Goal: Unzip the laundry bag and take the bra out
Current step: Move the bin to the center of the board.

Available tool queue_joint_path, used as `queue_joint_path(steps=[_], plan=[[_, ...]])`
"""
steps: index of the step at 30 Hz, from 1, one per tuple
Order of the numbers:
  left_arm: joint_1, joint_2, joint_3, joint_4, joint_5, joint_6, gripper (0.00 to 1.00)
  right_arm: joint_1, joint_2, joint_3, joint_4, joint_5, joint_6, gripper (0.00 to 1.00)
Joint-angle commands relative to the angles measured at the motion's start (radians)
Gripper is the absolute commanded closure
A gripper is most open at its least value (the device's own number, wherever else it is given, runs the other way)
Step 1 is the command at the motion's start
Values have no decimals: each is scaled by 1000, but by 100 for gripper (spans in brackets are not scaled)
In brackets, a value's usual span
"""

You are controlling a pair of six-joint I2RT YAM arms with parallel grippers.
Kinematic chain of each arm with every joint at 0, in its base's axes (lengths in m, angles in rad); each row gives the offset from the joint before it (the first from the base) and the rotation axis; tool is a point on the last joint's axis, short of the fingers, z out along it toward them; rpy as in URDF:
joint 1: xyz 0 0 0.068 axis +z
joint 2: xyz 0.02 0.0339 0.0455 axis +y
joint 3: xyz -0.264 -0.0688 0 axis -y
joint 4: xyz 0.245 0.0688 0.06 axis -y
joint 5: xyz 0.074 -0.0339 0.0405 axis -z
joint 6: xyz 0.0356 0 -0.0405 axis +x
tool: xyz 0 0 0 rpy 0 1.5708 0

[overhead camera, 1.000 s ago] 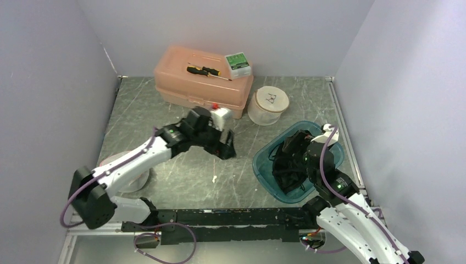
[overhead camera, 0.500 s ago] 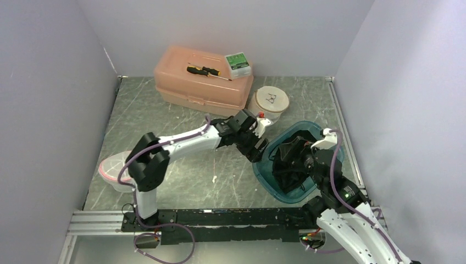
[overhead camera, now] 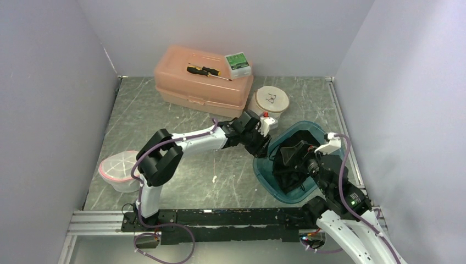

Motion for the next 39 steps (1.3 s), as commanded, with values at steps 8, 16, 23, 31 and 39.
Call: queue_joint_path(steps=[8,16,23,31,39], plan=[[-40,40,37,175,-7,-122,88,0,-41,160,-45,35,8,6],[-58,64,78,247,-154,-255,97,0,-70,210,-70,82,5,6],[-57,106,154,293,-347,-417,97,1,-106,219,-91,132,16,6],[-58,178,210,383,-550,-655,97,0,-144,215,-117,219,55,5],[-82,327,404,346,-652,-789,97,1,-159,205,-131,247,87,4]])
